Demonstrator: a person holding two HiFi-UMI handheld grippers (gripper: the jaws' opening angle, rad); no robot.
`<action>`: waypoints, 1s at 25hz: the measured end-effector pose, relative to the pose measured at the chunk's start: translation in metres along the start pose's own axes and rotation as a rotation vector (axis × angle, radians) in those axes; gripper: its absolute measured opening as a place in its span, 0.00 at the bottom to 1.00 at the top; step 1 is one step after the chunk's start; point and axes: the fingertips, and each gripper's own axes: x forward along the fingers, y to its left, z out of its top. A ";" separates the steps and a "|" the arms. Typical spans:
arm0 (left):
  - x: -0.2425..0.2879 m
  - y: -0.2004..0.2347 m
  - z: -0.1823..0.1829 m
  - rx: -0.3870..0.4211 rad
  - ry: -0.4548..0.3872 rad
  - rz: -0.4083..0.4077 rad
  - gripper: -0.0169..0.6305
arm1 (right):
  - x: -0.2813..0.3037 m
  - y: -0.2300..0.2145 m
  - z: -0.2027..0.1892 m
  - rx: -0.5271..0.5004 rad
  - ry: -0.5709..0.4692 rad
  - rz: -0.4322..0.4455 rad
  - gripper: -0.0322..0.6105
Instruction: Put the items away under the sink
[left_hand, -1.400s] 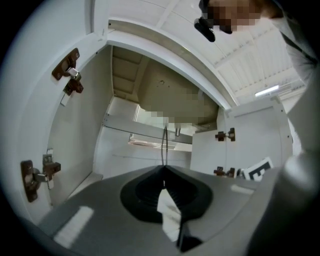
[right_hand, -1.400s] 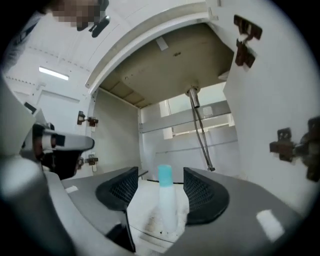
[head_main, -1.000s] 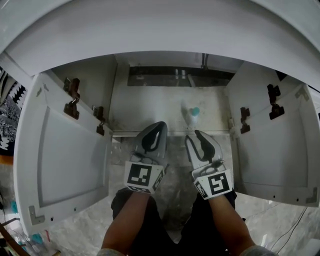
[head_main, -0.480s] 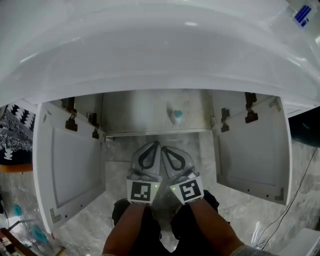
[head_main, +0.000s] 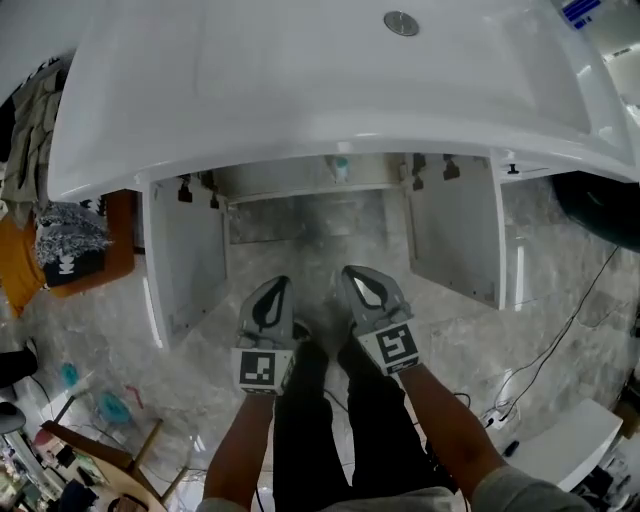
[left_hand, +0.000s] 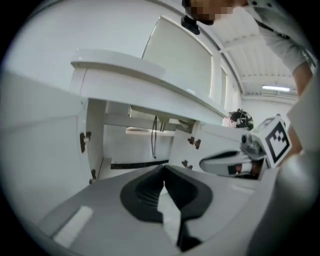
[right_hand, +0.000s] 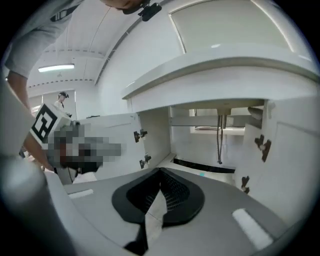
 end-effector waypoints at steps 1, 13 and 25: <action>-0.011 -0.003 0.024 0.004 -0.013 0.005 0.04 | -0.015 -0.002 0.015 -0.005 0.017 -0.011 0.04; -0.157 -0.039 0.176 0.038 -0.016 -0.037 0.04 | -0.187 0.000 0.217 0.060 -0.112 -0.063 0.04; -0.247 -0.057 0.297 0.036 -0.181 -0.089 0.04 | -0.312 -0.008 0.303 -0.352 -0.169 -0.315 0.04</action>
